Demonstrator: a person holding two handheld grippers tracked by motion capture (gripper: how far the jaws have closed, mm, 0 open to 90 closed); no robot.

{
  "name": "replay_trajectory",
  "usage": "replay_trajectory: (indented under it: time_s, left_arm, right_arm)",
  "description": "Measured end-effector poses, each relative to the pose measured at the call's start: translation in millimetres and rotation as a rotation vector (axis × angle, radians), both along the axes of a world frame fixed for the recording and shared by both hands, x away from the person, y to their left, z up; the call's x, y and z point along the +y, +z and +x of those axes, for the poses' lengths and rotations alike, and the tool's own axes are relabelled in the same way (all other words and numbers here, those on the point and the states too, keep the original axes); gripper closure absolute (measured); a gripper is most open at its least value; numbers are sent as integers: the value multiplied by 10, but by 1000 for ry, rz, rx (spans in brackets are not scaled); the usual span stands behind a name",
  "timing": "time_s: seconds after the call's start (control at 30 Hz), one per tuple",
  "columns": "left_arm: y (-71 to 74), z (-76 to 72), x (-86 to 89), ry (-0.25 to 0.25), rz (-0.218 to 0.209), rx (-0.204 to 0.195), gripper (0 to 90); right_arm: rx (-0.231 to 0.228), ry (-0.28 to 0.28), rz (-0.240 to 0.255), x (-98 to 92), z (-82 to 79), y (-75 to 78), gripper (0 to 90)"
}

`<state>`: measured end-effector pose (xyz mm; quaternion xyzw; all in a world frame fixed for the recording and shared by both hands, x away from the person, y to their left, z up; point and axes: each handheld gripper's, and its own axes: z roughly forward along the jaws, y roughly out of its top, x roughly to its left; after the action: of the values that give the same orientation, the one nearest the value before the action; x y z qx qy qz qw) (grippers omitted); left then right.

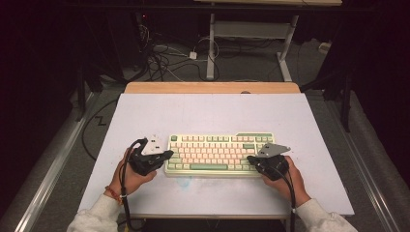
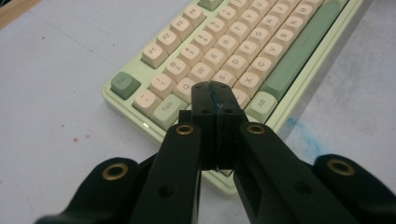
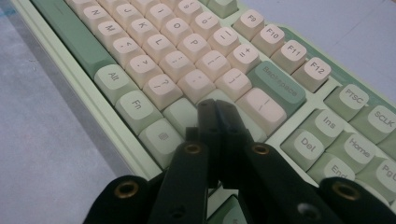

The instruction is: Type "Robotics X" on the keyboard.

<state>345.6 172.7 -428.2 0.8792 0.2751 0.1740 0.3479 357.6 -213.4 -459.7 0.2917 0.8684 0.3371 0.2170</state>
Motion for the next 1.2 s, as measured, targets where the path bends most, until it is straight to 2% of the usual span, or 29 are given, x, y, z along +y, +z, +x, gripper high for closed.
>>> replay_trajectory:
  time_s: [0.27,0.63,1.2]
  left_arm:
    - [-16,85,-225,-51,23,8,873]
    - [-107,172,-449,-98,80,28,875]
    - [-193,270,-605,-127,108,59,872]
  right_arm:
    - [-2,-1,-6,5,-2,2,900]
    - [-1,-5,-3,6,-6,1,900]
    - [-2,-2,-2,2,-7,-1,900]
